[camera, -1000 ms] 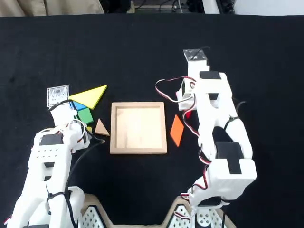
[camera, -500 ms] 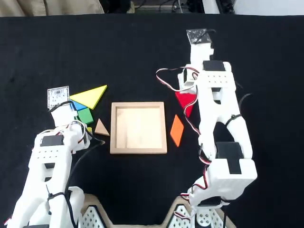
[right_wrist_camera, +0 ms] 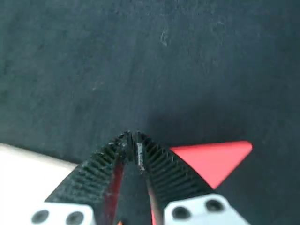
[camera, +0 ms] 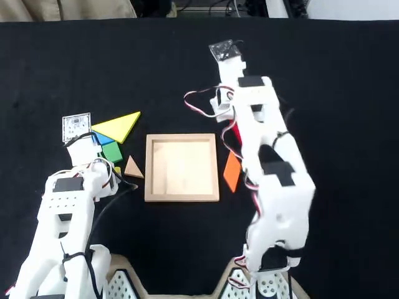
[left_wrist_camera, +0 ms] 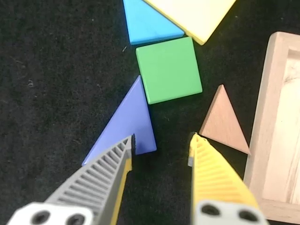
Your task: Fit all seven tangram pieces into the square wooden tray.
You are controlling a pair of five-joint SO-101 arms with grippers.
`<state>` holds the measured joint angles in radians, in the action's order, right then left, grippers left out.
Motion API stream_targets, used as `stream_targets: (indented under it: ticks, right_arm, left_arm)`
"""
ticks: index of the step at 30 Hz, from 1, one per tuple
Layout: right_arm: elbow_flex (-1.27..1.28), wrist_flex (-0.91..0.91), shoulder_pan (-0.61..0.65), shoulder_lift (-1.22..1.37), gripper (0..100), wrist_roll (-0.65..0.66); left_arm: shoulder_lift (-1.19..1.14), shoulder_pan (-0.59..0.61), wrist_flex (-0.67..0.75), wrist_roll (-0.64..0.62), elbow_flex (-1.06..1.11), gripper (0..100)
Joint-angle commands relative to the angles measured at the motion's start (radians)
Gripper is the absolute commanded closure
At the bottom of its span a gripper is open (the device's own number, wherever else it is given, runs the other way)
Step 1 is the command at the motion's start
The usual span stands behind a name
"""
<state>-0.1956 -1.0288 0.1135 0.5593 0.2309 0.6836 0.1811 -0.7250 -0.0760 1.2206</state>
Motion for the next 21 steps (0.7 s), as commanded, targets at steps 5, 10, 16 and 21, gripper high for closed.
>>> stream_targets:
  ticks: [5,10,16,21]
  right_arm:
    - [-0.277,-0.15,0.02,0.176,98.7,0.006]
    - [-0.398,-0.296,-0.018,0.262,98.7,0.014]
    - [-0.452,-0.44,-0.012,0.297,98.7,0.057]
    - [-0.452,-0.509,-0.006,0.317,98.7,0.143]
  left_arm:
    - [0.011,-0.001,0.018,-0.008,-0.01,80]
    - [0.011,-0.001,0.018,-0.011,-0.012,80]
    - [0.011,-0.001,0.018,-0.011,-0.013,80]
    - [0.011,-0.001,0.018,-0.011,-0.013,80]
